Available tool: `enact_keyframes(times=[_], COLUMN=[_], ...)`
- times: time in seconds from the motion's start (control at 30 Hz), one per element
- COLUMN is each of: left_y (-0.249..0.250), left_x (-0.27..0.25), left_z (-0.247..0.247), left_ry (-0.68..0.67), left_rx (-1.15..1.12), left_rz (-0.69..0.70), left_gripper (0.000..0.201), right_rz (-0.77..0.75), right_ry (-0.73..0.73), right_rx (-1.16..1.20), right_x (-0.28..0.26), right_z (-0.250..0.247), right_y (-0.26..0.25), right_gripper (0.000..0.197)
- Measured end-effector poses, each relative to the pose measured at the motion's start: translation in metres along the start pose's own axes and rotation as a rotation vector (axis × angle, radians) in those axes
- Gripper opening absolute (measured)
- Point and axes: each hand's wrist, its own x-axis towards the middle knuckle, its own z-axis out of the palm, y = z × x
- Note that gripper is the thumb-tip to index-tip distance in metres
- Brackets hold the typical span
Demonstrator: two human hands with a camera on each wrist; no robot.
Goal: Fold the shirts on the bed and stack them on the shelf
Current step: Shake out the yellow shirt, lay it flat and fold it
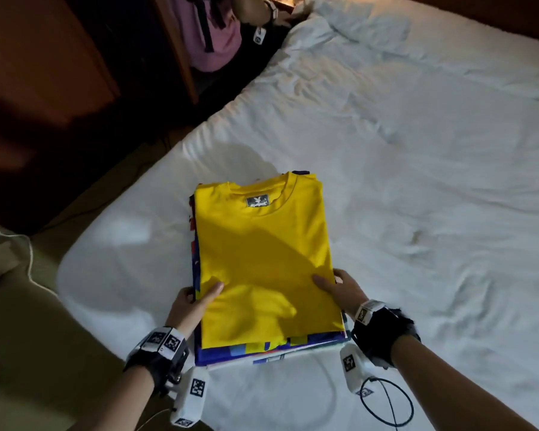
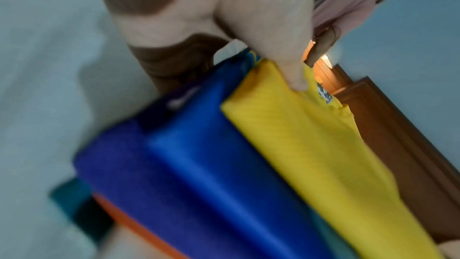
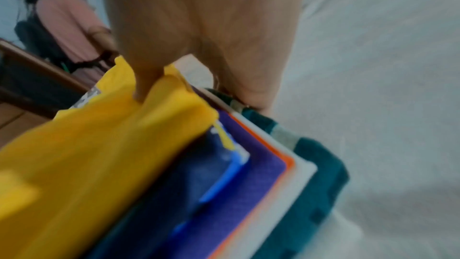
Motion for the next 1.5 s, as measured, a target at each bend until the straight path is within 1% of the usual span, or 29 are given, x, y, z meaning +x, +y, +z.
enact_keyframes(times=[0.03, 0.07, 0.1, 0.13, 0.17, 0.2, 0.23, 0.27, 0.33, 0.37, 0.47, 0.5, 0.53, 0.6, 0.67, 0.7, 0.73, 0.8, 0.83, 0.9, 1.0, 1.03, 1.1, 1.17, 1.2, 1.27, 1.37, 1.43, 1.5], left_y=[0.004, 0.008, 0.010, 0.012, 0.015, 0.019, 0.020, 0.025, 0.032, 0.035, 0.032, 0.031, 0.030, 0.029, 0.030, 0.030, 0.030, 0.031, 0.032, 0.037, 0.051, 0.054, 0.054, 0.050, 0.047, 0.044, 0.045, 0.048, 0.051], left_x=[-0.001, 0.000, 0.004, 0.008, 0.010, 0.013, 0.019, 0.022, 0.030, 0.033, 0.039, 0.041, 0.041, 0.041, 0.040, 0.041, 0.042, 0.045, 0.046, 0.047, 0.051, 0.053, 0.058, 0.060, 0.060, 0.061, 0.060, 0.055, 0.048], left_z=[0.000, -0.001, -0.003, -0.006, -0.007, -0.008, -0.009, -0.007, -0.009, -0.010, -0.014, -0.015, -0.014, -0.014, -0.011, -0.010, -0.010, -0.011, -0.012, -0.014, -0.019, -0.020, -0.022, -0.021, -0.020, -0.016, -0.011, -0.009, -0.012], left_ry=[-0.010, -0.032, -0.049, -0.061, -0.085, -0.101, -0.115, -0.147, -0.198, -0.236, -0.280, -0.279, -0.280, -0.291, -0.282, -0.264, -0.246, -0.250, -0.277, -0.357, -0.475, -0.506, -0.536, -0.531, -0.519, -0.458, -0.320, -0.296, -0.303], left_rx=[-0.053, -0.082, -0.077, -0.019, 0.011, 0.018, -0.010, -0.058, -0.140, -0.149, -0.099, -0.104, -0.123, -0.167, -0.113, -0.065, -0.029, 0.011, 0.024, 0.083, 0.175, 0.200, 0.231, 0.201, 0.177, 0.167, 0.143, 0.113, 0.060], left_rz=[0.041, 0.083, 0.142, 0.194, 0.241, 0.289, 0.319, 0.354, 0.359, 0.352, 0.340, 0.353, 0.358, 0.349, 0.353, 0.354, 0.345, 0.313, 0.293, 0.257, 0.189, 0.183, 0.201, 0.242, 0.259, 0.301, 0.347, 0.357, 0.346], left_gripper=[0.095, 0.095, 0.104, 0.113, 0.116, 0.116, 0.115, 0.115, 0.114, 0.110, 0.107, 0.109, 0.109, 0.102, 0.082, 0.072, 0.064, 0.060, 0.060, 0.062, 0.063, 0.067, 0.083, 0.095, 0.098, 0.092, 0.064, 0.050, 0.048], right_rz=[-0.009, -0.029, -0.058, -0.092, -0.123, -0.142, -0.152, -0.151, -0.152, -0.156, -0.178, -0.183, -0.188, -0.199, -0.180, -0.159, -0.135, -0.080, -0.057, -0.012, 0.016, 0.021, 0.013, 0.000, -0.008, -0.028, -0.055, -0.073, -0.098], right_ry=[-0.013, -0.040, -0.073, -0.109, -0.138, -0.166, -0.197, -0.228, -0.280, -0.298, -0.328, -0.339, -0.359, -0.410, -0.455, -0.468, -0.471, -0.477, -0.495, -0.535, -0.547, -0.554, -0.556, -0.552, -0.550, -0.550, -0.554, -0.547, -0.541], right_rx=[0.019, 0.035, 0.041, 0.036, 0.030, 0.027, 0.040, 0.070, 0.146, 0.179, 0.230, 0.254, 0.283, 0.337, 0.338, 0.327, 0.324, 0.332, 0.326, 0.272, 0.202, 0.195, 0.190, 0.191, 0.191, 0.176, 0.167, 0.165, 0.153], right_x=[0.003, 0.006, 0.010, 0.015, 0.019, 0.024, 0.027, 0.030, 0.036, 0.038, 0.041, 0.043, 0.044, 0.043, 0.044, 0.046, 0.049, 0.054, 0.056, 0.057, 0.062, 0.064, 0.068, 0.069, 0.068, 0.065, 0.061, 0.057, 0.050], right_z=[-0.001, -0.003, -0.005, -0.008, -0.011, -0.013, -0.015, -0.016, -0.017, -0.018, -0.022, -0.023, -0.024, -0.024, -0.022, -0.022, -0.023, -0.024, -0.023, -0.018, -0.011, -0.010, -0.010, -0.011, -0.010, -0.009, -0.006, -0.005, -0.005], right_y=[-0.002, -0.005, -0.008, -0.013, -0.017, -0.021, -0.025, -0.028, -0.030, -0.029, -0.023, -0.020, -0.017, -0.015, -0.019, -0.020, -0.021, -0.023, -0.026, -0.033, -0.043, -0.044, -0.044, -0.042, -0.042, -0.044, -0.047, -0.049, -0.054], right_gripper=[0.144, 0.140, 0.129, 0.122, 0.122, 0.126, 0.129, 0.125, 0.109, 0.107, 0.121, 0.120, 0.115, 0.092, 0.067, 0.058, 0.055, 0.056, 0.056, 0.061, 0.066, 0.070, 0.084, 0.091, 0.093, 0.095, 0.094, 0.094, 0.093])
